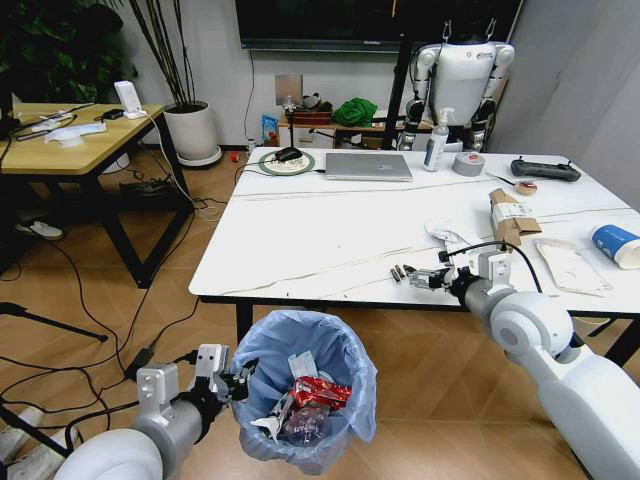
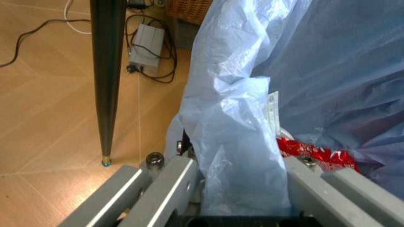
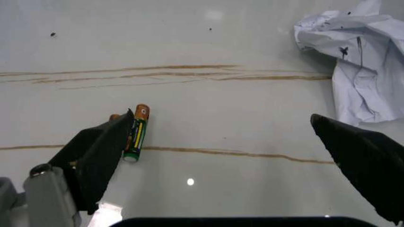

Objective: Pick up the trash bin and place the trash from the table into it.

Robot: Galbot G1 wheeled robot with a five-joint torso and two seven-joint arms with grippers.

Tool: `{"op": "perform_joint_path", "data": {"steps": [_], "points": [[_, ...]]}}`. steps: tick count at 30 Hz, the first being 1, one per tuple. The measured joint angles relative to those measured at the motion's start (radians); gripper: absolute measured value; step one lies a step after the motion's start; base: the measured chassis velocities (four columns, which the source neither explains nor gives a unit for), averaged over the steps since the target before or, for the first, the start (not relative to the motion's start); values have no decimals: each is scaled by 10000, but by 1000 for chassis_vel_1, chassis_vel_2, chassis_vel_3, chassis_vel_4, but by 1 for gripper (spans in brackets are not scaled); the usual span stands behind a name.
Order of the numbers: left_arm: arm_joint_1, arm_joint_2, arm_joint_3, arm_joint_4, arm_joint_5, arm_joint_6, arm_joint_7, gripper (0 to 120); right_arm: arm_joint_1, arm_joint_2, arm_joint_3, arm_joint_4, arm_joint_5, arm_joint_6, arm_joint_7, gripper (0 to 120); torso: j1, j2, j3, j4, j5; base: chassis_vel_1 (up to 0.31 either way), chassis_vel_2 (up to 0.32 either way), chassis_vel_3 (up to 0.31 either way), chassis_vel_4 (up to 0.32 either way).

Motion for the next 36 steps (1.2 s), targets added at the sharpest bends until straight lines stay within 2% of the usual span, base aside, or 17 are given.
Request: {"op": "perform_joint_path", "data": {"steps": [13, 36], "points": [[-79, -34, -39, 0, -96, 0, 13, 2, -18, 141, -175, -368, -266, 27, -35, 100, -2, 1, -1, 0, -1, 0, 0, 0, 0], [6, -134, 12, 0, 3, 0, 23, 2, 30, 81, -141, -100, -46, 12, 49, 100, -1, 0, 0, 0, 0, 0, 0, 0, 0]]}}
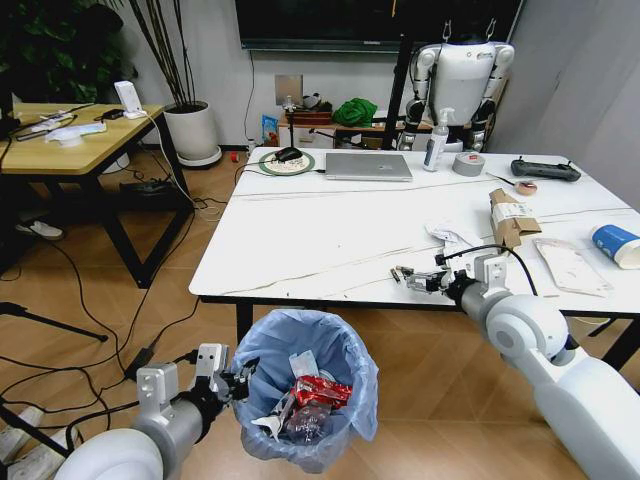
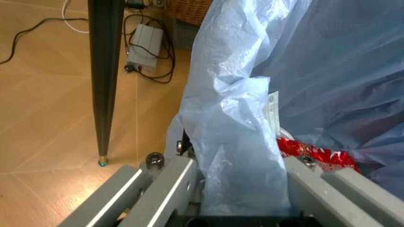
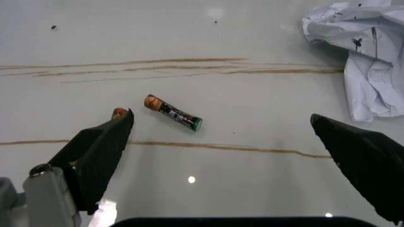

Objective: Pick up the trash bin and place the trash from the table into it.

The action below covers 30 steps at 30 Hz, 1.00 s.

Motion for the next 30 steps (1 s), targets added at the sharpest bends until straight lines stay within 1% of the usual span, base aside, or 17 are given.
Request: {"op": "perform_joint_path", "data": {"steps": [17, 23, 27, 30], "points": [[6, 31, -2, 0, 57, 0, 182, 2, 127, 57, -203, -298, -45, 4, -84, 100, 0, 0, 0, 0, 0, 0, 0, 0, 0], [25, 47, -25, 0, 86, 0, 241, 2, 286, 138, -377, -488, -45, 19, -88, 98, 0, 0, -1, 0, -1, 0, 0, 0, 0], [36, 62, -57, 0, 86, 0, 275, 2, 379, 175, -427, -640, -48, 41, -90, 95, 0, 0, -1, 0, -1, 0, 0, 0, 0], [36, 69, -70, 0, 87, 0, 290, 2, 441, 193, -455, -720, -49, 75, -91, 88, 0, 1, -1, 0, -1, 0, 0, 0, 0]]}}
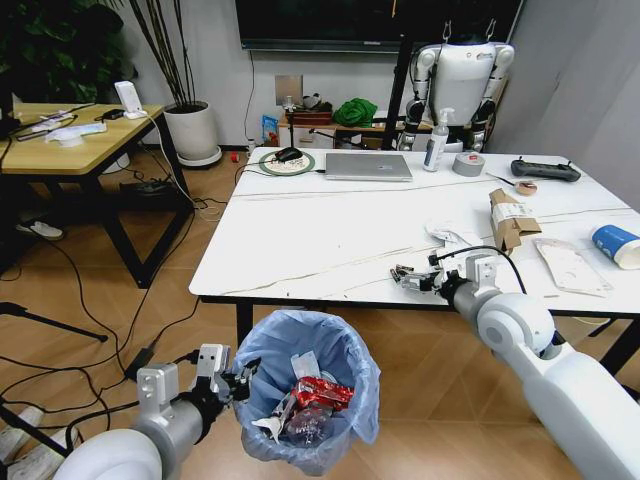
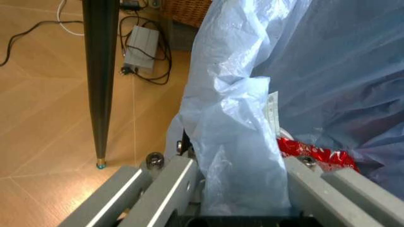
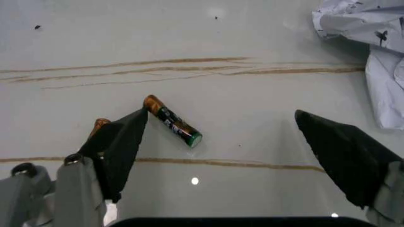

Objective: Pick up the trash bin and place the trash from the table into it.

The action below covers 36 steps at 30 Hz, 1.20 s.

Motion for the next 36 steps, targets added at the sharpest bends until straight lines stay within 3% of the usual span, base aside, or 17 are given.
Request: {"op": "perform_joint_path", "data": {"steps": [2, 8, 16, 20, 25, 36], "points": [[-3, 2, 0, 0, -1, 0, 7, 2, 26, 11, -18, -26, 0, 13, 0, 84, 0, 0, 0, 0, 0, 0, 0, 0, 0], [-51, 59, -41, 0, -18, 0, 51, 2, 4, 45, -96, -52, -19, 79, -3, 55, 0, 1, -1, 1, 0, 0, 0, 0, 0], [-69, 127, -58, 0, -36, 0, 81, 2, -65, 58, -142, 54, -47, 103, -12, 32, 0, 1, 0, 1, 0, 0, 0, 0, 0], [-88, 173, -60, 0, -48, 0, 89, 2, -127, 41, -187, 217, -85, 110, -7, 12, 2, 0, 1, -1, 1, 0, 0, 0, 0], [-110, 196, -47, 0, -50, 1, 123, 2, -141, 14, -219, 310, -99, 118, -10, 0, 2, 0, 2, -2, 1, 0, 0, 0, 0], [-76, 141, -34, 0, -27, 0, 147, 2, -156, -1, -127, 669, 29, 146, -35, 0, 3, -2, 4, -1, 6, 0, 0, 0, 0]]}}
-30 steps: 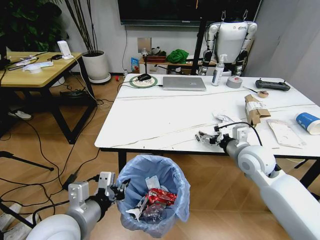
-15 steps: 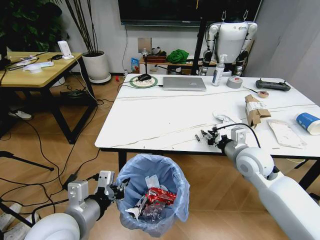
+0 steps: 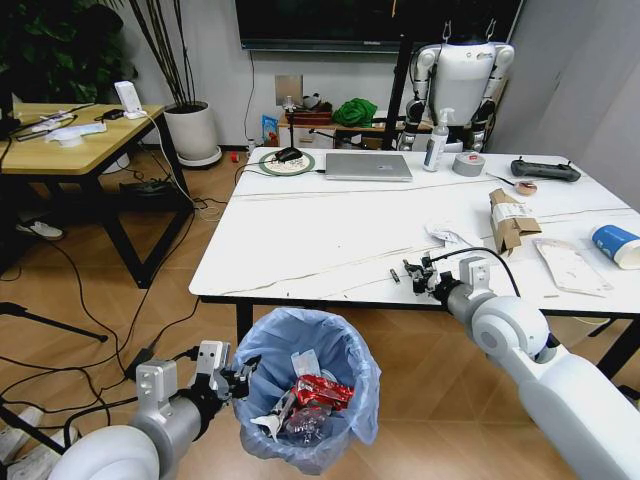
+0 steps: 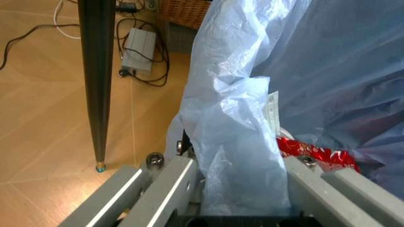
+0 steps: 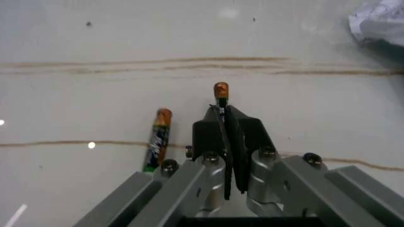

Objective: Pick up the trash bin and place the trash from the table into it.

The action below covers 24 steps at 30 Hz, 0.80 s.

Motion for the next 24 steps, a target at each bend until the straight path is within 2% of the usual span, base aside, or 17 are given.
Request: {"op": "perform_joint_path", "data": {"steps": [4, 10, 11, 17, 18, 20, 24], "points": [[21, -17, 4, 0, 19, 0, -1, 2, -7, -43, 171, 596, 284, 43, 60, 0, 0, 0, -1, 0, -3, 0, 0, 0, 0], [13, -53, -26, 0, 20, 0, -79, 2, -364, -331, 274, 2652, 1435, 382, -384, 0, -1, 0, -3, 1, -5, 0, 0, 0, 0], [13, -53, -26, 0, 20, 0, -79, 2, -364, -331, 274, 2652, 1435, 382, -384, 0, -1, 0, -3, 1, -5, 0, 0, 0, 0], [42, -155, -53, 0, 16, 0, -252, 2, -1000, -726, 132, 3847, 1461, 1053, -2314, 0, -3, 1, -3, 1, -4, 0, 0, 0, 0], [42, -155, -53, 0, 16, 0, -252, 2, -1000, -726, 132, 3847, 1461, 1053, -2314, 0, -3, 1, -3, 1, -4, 0, 0, 0, 0], [23, -203, -58, 0, 16, 0, -280, 2, -1199, -923, 70, 4236, 1440, 1243, -3311, 0, -3, 1, -4, 1, -5, 0, 0, 0, 0], [-7, -215, -80, 0, 0, 0, -343, 2, -1542, -1230, -44, 4711, 882, 1377, -4531, 0, -3, 1, -4, 1, -5, 0, 0, 0, 0]]}}
